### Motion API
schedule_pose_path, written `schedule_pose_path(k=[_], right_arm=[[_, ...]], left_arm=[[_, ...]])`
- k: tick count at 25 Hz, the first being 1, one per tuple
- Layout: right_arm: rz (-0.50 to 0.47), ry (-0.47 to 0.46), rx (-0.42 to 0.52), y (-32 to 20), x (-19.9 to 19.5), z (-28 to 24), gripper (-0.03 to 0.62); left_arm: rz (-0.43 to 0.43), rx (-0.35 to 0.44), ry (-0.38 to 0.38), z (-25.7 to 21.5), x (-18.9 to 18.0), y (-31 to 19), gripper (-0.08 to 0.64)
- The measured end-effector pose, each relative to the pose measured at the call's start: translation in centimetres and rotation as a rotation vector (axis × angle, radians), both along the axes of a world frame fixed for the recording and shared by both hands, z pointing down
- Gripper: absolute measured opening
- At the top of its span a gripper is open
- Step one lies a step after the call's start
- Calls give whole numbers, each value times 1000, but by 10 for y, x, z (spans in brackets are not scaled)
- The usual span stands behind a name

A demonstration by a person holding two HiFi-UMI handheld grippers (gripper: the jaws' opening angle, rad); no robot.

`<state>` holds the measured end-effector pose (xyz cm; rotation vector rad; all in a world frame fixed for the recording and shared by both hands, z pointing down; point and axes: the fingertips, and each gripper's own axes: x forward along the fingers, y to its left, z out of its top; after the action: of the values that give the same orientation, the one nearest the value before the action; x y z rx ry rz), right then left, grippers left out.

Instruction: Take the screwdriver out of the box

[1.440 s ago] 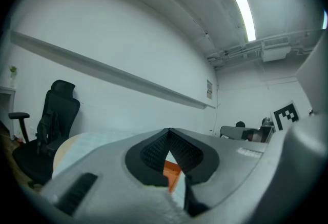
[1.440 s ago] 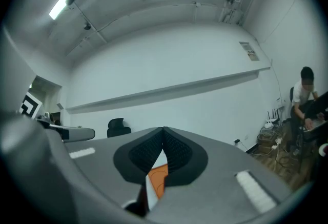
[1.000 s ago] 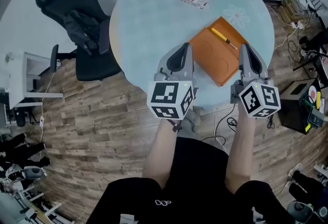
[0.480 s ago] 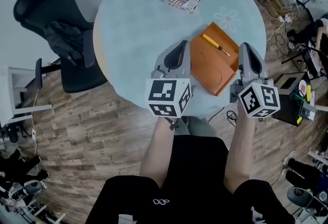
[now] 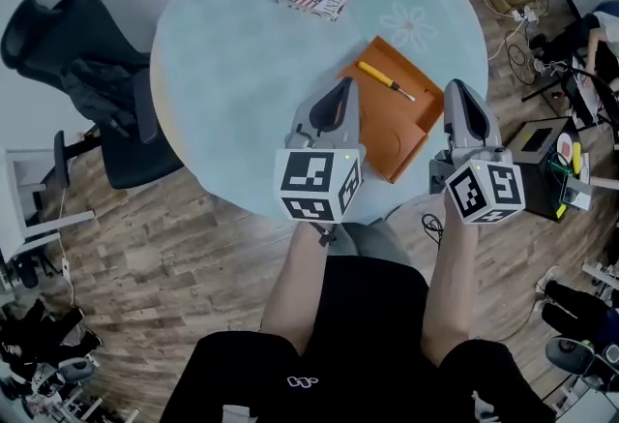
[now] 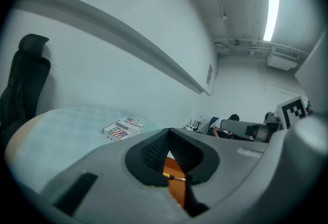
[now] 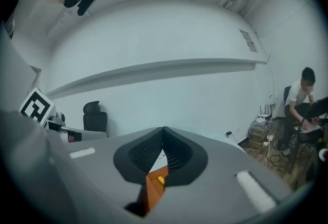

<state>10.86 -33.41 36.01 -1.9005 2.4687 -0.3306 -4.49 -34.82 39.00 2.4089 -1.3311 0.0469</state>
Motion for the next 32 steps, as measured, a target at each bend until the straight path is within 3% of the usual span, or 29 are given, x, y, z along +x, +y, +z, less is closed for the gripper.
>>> schedule_pose_path(k=[7, 14, 23, 25, 32], right_arm=[[-99, 19, -40, -12, 5, 16, 11], [-259, 145, -142, -42, -15, 62, 11], [-480, 359, -349, -70, -47, 144, 14], [-517, 407, -400, -73, -51, 163, 57], [-577, 535, -572, -83, -52, 227, 76]], left_arm=[[9, -20, -20, 8, 15, -2, 3], [-49, -58, -26, 24, -2, -5, 3], [-115, -92, -31, 41, -26, -7, 3], [-135, -102, -32, 44, -34, -8, 3], [-179, -124, -29, 54, -54, -8, 3]])
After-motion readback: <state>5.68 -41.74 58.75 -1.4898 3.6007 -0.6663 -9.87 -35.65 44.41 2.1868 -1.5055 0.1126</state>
